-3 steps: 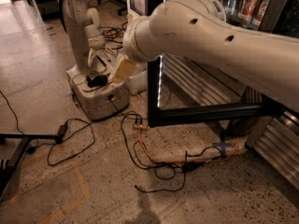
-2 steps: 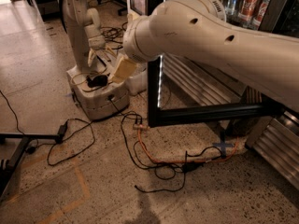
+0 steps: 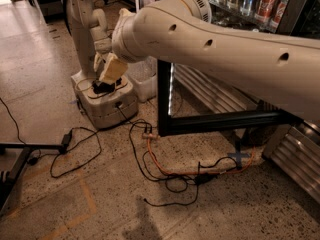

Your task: Close left fridge door

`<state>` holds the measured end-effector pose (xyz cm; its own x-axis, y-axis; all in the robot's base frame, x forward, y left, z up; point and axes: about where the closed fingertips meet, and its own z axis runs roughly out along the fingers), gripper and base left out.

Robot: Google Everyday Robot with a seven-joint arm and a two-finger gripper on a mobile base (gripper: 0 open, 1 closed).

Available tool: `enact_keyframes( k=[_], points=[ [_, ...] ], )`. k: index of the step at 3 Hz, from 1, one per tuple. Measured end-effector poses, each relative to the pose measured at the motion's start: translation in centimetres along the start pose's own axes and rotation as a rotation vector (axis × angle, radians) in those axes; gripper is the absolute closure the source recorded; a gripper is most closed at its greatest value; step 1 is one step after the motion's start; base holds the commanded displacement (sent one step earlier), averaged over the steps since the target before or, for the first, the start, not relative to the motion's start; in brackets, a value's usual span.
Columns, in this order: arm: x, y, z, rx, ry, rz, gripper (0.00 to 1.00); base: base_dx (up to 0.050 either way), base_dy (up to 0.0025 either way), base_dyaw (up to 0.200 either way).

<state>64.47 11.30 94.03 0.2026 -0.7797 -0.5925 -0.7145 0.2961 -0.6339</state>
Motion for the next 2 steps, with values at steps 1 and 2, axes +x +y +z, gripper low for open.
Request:
enact_keyframes(
  k=[1,2],
  points=[
    [0.00,0.00,0.00,0.000,0.000,0.000,0.00,0.000,0.00000,0.000],
    [0.57,-0.94,0.61,0.025,0.022,0.005,0.00,0.000,0.00000,0.000]
  ],
)
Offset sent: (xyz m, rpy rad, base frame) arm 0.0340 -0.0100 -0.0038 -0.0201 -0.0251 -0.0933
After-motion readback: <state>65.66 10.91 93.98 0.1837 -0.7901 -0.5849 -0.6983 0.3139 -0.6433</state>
